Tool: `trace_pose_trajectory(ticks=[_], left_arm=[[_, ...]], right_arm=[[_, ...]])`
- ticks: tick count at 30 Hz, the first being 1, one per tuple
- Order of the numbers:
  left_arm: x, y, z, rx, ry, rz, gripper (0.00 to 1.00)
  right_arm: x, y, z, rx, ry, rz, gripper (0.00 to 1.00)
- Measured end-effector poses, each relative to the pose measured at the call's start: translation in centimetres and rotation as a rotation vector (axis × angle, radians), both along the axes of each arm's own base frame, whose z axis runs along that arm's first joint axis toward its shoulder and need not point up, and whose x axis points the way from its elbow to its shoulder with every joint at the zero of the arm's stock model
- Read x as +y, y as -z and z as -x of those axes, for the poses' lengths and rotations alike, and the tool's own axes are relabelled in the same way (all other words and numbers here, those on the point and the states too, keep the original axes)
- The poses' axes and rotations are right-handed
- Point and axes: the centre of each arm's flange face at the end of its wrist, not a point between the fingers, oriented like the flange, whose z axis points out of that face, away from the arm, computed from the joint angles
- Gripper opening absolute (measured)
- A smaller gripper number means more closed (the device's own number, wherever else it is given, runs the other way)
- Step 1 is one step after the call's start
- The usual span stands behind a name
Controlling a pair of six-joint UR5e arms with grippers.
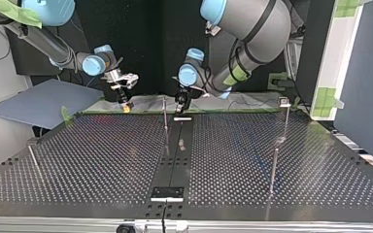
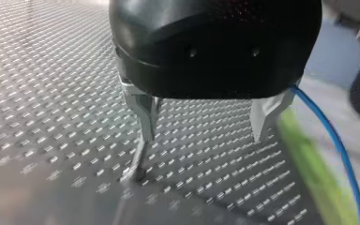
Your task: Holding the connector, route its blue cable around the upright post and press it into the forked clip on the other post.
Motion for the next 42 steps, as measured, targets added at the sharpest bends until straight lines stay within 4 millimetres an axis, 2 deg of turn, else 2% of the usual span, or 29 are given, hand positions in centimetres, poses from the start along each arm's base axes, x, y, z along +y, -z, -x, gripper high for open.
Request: trace_pose_trajectory(ticks=[7,17,24,31,42], left_arm=[[-0.4,-0.1,0.8,0.020,0.025,-0.026,0.99],[-0.2,-1.6,1.1,0.013,0.023,-0.025,0.99],[0.2,-2.3,2.3,0.012,0.033,-0.023,0.99],[-0.4,-3.5,2.9,-0.003,0.067,-0.007,0.99],[-1.0,-2.9,4.6,0.027,0.123,-0.010,0.99]], right_arm=[[0.1,0.1,0.0,0.002,-0.001,-0.005,0.00],[0.1,0.1,0.1,0.003,0.000,-0.006,0.00],[0.1,0.2,0.1,0.005,0.000,-0.008,0.00],[0.1,0.2,0.1,0.006,0.000,-0.011,0.00],[0.1,0.2,0.1,0.007,0.001,-0.011,0.00]])
